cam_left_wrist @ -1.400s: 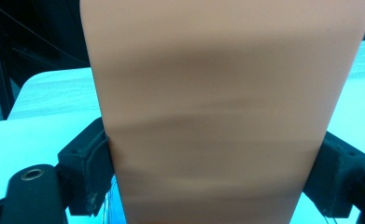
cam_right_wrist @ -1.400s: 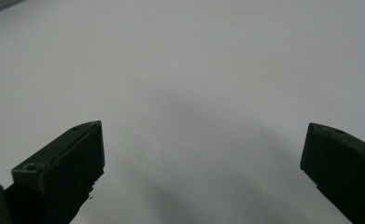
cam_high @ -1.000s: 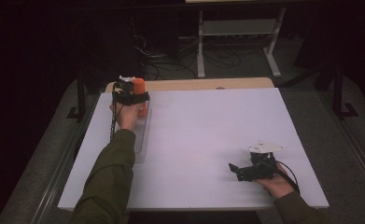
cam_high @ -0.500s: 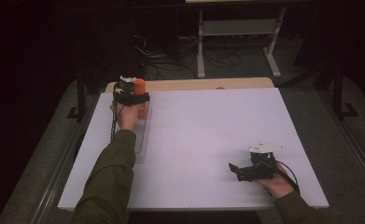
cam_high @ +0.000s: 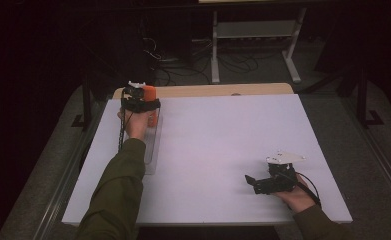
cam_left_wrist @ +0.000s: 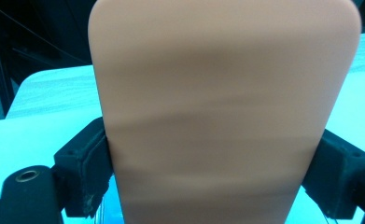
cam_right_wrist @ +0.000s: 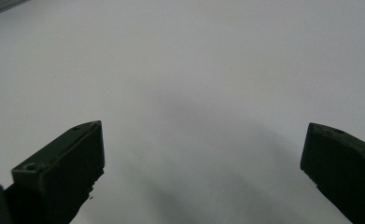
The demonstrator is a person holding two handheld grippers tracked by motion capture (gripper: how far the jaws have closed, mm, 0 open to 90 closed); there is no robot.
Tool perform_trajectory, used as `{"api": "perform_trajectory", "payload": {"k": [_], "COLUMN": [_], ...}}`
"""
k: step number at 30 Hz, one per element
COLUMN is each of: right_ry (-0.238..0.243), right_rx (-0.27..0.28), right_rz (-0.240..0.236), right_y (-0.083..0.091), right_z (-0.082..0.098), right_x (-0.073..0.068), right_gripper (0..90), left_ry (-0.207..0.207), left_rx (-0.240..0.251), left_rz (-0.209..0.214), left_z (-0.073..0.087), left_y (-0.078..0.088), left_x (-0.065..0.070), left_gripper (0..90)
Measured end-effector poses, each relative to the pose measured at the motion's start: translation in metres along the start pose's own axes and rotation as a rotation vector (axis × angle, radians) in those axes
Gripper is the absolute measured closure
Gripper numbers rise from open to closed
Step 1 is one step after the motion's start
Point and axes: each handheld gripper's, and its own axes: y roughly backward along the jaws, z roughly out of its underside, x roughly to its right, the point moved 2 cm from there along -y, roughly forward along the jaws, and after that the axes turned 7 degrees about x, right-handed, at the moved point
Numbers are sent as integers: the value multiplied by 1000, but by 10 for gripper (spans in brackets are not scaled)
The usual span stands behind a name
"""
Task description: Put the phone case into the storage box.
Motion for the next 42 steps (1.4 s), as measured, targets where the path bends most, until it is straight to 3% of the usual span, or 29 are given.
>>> {"api": "perform_trajectory", "payload": {"k": [6,11,16,23,25,27,28,30,31,32,38,42], "right_ry": [3,3,-1,-2,-2,-2,-1,-2,2,3,3,5], "right_rx": [3,2,1,-1,-1,-1,-1,-1,0,0,-2,0], "right_rz": [0,-1,-1,-2,-2,-2,-1,-1,-2,-3,-6,-6], "right_y": [0,0,0,0,0,0,0,0,-1,-1,-1,-1], "right_z": [0,0,0,0,0,0,0,0,0,-1,0,0], "right_x": [0,0,0,-1,-1,-1,-1,-1,0,-1,-1,-1], "right_gripper": [0,0,0,0,0,0,0,0,0,0,0,0], "left_ry": [1,22,9,47,21,49,26,42,24,55,38,19], "left_rx": [4,40,29,87,75,106,94,101,87,110,100,95], "left_rz": [2,0,1,-3,-2,2,3,12,12,19,49,91], "left_z": [-2,-5,-6,-10,-12,-14,-15,-15,-15,-16,-17,-18], "left_y": [2,4,6,7,11,11,13,13,15,14,19,23], "left_x": [0,0,-3,-2,-5,-4,-6,-6,-8,-7,-10,-13], "left_gripper": [137,129,120,93,85,75,71,63,56,53,13,0]}}
